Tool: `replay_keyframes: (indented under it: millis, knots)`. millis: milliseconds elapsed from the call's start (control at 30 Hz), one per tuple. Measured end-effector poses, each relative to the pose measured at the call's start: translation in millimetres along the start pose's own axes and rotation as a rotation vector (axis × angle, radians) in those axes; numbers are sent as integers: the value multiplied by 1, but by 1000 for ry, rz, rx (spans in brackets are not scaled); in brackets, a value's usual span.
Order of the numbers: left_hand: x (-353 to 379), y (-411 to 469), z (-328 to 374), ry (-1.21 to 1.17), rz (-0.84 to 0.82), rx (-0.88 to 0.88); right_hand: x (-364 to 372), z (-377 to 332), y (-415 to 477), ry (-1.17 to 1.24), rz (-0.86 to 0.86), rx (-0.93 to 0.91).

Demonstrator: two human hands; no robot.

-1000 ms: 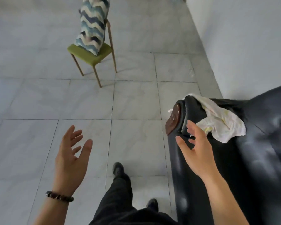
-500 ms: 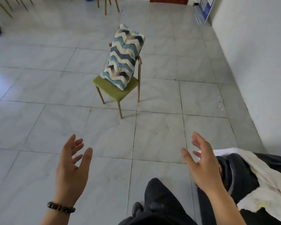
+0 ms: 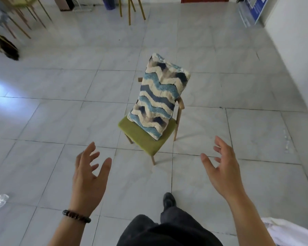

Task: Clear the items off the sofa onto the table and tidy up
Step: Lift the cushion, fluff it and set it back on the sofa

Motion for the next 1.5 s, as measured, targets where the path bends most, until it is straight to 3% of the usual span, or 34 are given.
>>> replay_keyframes:
  millis: [133, 267, 467, 733, 967, 1133, 1200, 1500]
  knots:
    - [-8, 93, -20, -20, 61, -18, 36, -73, 81, -2, -39, -45]
    - [9, 184, -67, -56, 21, -66, 86, -111, 153, -27, -4, -16]
    - [62, 339, -137, -106, -249, -54, 161, -143, 225, -62, 114, 169]
    - [149, 500, -142, -104, -506, 92, 189, -172, 308, -30, 236, 399]
    - [291, 554, -180, -21, -672, 127, 246, -103, 408, 15, 169, 652]
    - [376, 553, -213, -36, -836, -147, 281, -67, 455, 96, 97, 723]
    - [399, 548, -214, -48, -830, -214, 282, -59, 465, 202, 78, 734]
    - [367, 545, -159, 76, -660, -122, 254, -82, 460, 195, 127, 646]
Point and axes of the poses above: each hand's wrist, its own y-axis towards the middle knuckle, its own x-axis out of the palm, z = x × y, the point moved 2 cm from there along y, towards the middle knuckle, and after that the axes turned 12 degrees about x, right-handed, at the moved point
